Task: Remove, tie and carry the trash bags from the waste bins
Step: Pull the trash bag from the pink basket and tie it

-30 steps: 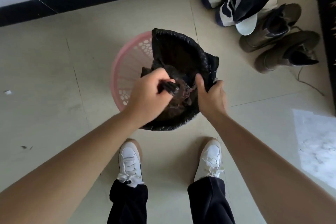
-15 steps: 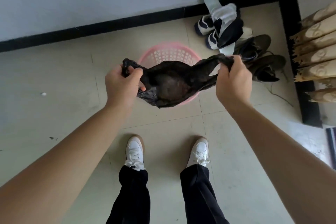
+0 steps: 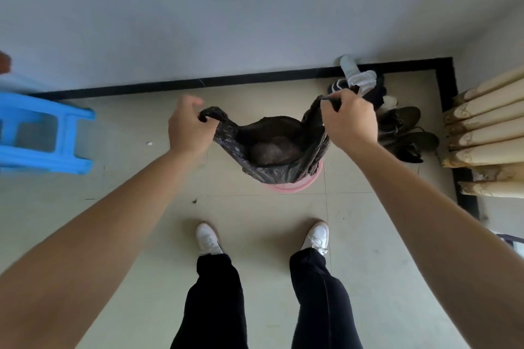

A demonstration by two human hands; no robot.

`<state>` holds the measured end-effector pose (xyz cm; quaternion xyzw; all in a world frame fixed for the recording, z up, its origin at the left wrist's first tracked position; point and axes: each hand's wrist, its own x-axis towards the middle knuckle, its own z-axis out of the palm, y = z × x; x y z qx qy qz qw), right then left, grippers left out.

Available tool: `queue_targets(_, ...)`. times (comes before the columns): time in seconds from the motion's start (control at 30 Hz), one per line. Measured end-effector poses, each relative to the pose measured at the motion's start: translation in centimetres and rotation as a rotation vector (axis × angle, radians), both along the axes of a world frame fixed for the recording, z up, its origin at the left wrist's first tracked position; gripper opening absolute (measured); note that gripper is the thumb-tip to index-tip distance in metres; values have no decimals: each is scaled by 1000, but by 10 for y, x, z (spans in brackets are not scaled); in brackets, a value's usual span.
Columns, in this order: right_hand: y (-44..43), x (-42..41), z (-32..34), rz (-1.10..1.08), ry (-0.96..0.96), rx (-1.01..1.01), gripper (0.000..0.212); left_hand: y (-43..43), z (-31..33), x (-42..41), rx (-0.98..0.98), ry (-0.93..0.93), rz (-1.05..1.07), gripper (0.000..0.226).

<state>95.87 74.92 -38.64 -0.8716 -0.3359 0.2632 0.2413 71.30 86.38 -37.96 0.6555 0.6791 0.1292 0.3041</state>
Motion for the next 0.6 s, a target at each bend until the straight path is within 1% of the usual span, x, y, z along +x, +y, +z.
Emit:
queue_targets(0.13, 28, -35, 25, 17, 23, 240, 24, 17, 24, -40, 246, -34, -52, 34)
queue_targets(0.23, 51, -79, 37, 32, 23, 307, 22, 38, 33, -71, 324, -46, -91, 35)
queue_targets(0.33, 72, -130, 41, 34, -12, 308, 23, 66, 30, -115, 349, -88, -159, 31)
queue_targets(0.4, 88, -163, 42, 6, -27, 278, 24, 87, 27, -146, 322, -160, -245, 28)
queue_targets(0.47, 108, -192, 38, -30, -27, 178, 26, 108, 24, -180, 287, -210, -314, 24)
queue_targets(0.53, 124, -219, 31, -93, 11, 78, 28, 124, 21, -215, 250, -221, -345, 21)
queue_targets(0.6, 139, -238, 20, -169, 19, 36, 28, 139, 13, -244, 216, -213, -350, 21)
